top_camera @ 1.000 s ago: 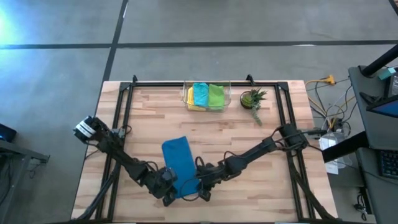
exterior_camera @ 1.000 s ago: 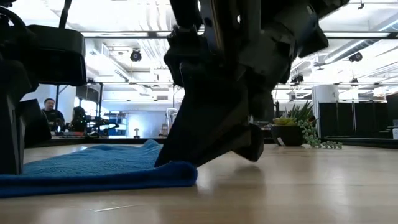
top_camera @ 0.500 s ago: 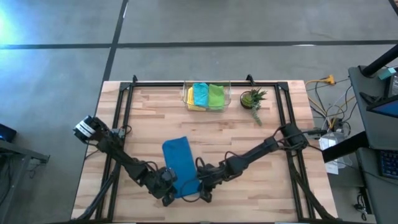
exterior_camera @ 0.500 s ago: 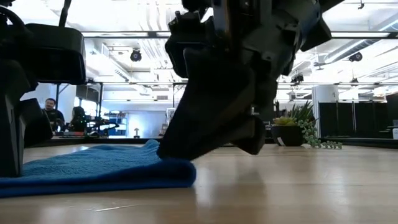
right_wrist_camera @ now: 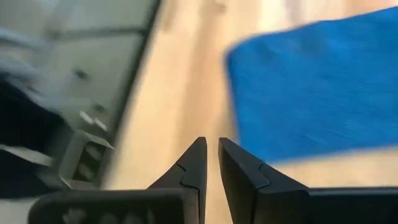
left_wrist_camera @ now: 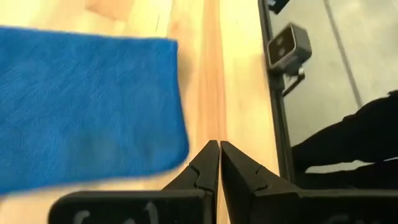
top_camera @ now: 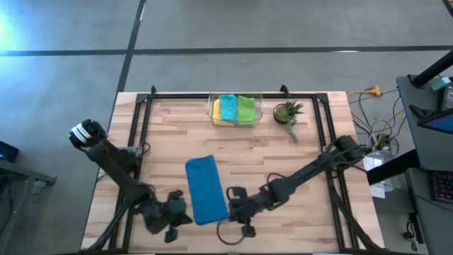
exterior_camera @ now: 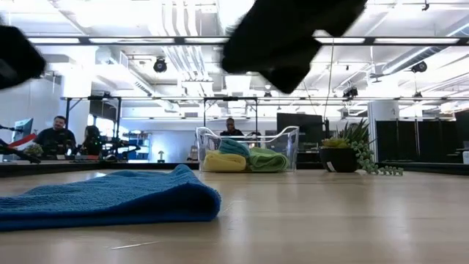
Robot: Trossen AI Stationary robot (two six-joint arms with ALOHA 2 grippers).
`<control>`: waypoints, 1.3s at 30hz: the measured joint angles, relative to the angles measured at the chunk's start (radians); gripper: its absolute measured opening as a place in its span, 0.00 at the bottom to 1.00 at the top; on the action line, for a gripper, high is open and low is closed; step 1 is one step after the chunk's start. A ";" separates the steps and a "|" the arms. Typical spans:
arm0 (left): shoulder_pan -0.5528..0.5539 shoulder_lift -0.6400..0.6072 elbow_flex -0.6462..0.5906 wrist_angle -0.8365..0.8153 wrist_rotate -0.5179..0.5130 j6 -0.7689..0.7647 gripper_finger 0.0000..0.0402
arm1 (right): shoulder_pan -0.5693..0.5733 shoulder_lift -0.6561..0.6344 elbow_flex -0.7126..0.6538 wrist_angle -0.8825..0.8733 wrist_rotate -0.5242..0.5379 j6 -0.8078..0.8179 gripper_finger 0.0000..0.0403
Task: Fold microfiber towels
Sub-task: Fold the dark blue microfiber towel
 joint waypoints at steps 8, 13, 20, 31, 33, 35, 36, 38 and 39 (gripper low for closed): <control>-0.150 -0.004 0.087 -0.304 -0.114 0.000 0.00 | 0.012 -0.111 -0.008 -0.332 0.187 -0.203 0.09; -0.148 0.092 0.125 -0.368 -0.072 0.255 0.00 | -0.012 -0.098 -0.039 -0.342 0.184 -0.159 0.10; -0.083 0.161 0.122 -0.347 -0.056 0.507 0.05 | -0.032 -0.096 -0.068 -0.360 0.176 -0.097 0.10; -0.043 0.161 0.050 -0.087 -0.012 0.682 0.45 | -0.033 -0.096 -0.068 -0.357 0.175 0.000 0.10; -0.032 0.160 0.048 -0.052 -0.011 0.739 0.51 | -0.032 -0.096 -0.068 -0.357 0.174 0.005 0.10; -0.017 0.160 0.048 -0.046 -0.012 0.777 0.54 | -0.032 -0.096 -0.068 -0.357 0.174 0.005 0.10; -0.007 0.162 0.048 -0.046 -0.012 0.782 0.55 | -0.032 -0.096 -0.068 -0.357 0.174 0.006 0.10; 0.011 0.169 0.048 -0.045 -0.012 0.783 0.56 | -0.032 -0.096 -0.068 -0.357 0.174 0.006 0.10; 0.017 0.175 0.048 -0.043 -0.011 0.782 0.56 | -0.031 -0.096 -0.068 -0.357 0.174 0.007 0.10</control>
